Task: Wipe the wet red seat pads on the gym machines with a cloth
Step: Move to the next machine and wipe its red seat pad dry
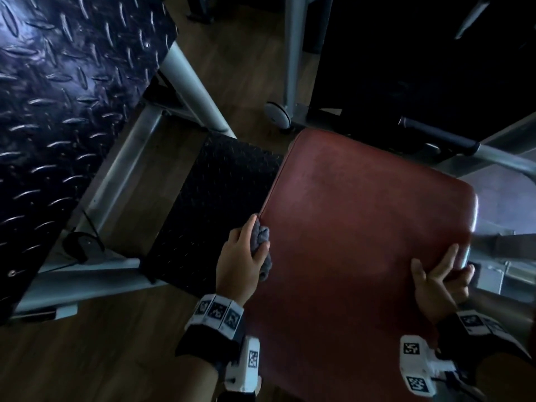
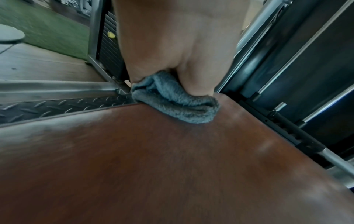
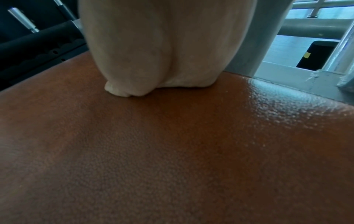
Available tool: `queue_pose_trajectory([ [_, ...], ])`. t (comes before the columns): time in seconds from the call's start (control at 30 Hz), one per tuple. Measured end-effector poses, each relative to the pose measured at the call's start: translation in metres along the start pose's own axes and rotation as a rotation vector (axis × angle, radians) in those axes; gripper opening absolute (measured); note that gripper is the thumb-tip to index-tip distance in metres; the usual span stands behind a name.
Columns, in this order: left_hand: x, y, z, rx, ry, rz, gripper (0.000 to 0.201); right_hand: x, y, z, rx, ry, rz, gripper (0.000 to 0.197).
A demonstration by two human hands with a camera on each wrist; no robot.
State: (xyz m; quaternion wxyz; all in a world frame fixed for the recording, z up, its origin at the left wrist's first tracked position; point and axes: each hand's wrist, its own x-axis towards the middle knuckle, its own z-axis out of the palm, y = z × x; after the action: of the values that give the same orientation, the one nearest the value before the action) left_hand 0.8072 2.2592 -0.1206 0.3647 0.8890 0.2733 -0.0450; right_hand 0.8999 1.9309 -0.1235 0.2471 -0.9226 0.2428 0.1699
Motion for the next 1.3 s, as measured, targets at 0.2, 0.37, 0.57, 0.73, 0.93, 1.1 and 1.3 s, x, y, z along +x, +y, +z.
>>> queue_pose_trajectory([
  [0.2, 0.033, 0.020, 0.003, 0.057, -0.003, -0.013, 0.055, -0.001, 0.001, -0.002, -0.006, 0.014, -0.030, 0.094],
  [0.37, 0.006, 0.009, 0.000, 0.078, 0.009, -0.030, 0.056, 0.000, 0.003, -0.004, -0.012, 0.010, -0.045, 0.094],
  [0.57, -0.045, -0.012, -0.005, 0.121, -0.004, -0.121, 0.056, 0.004, 0.004, -0.011, 0.042, -0.108, -0.013, 0.088],
  [0.73, -0.018, 0.004, 0.004, 0.180, 0.036, -0.146, 0.052, 0.007, 0.010, -0.013, 0.052, -0.194, -0.024, 0.110],
  [0.93, -0.011, 0.007, 0.005, 0.169, 0.012, -0.129, 0.052, 0.009, 0.014, -0.012, 0.036, -0.229, -0.033, 0.115],
  [1.1, -0.048, -0.011, -0.004, 0.145, -0.009, -0.169, 0.055, 0.009, 0.014, -0.014, -0.041, -0.248, -0.032, 0.115],
  [1.3, -0.105, -0.043, -0.011, 0.143, -0.015, -0.221, 0.057, 0.008, 0.011, -0.017, -0.064, -0.263, -0.037, 0.117],
])
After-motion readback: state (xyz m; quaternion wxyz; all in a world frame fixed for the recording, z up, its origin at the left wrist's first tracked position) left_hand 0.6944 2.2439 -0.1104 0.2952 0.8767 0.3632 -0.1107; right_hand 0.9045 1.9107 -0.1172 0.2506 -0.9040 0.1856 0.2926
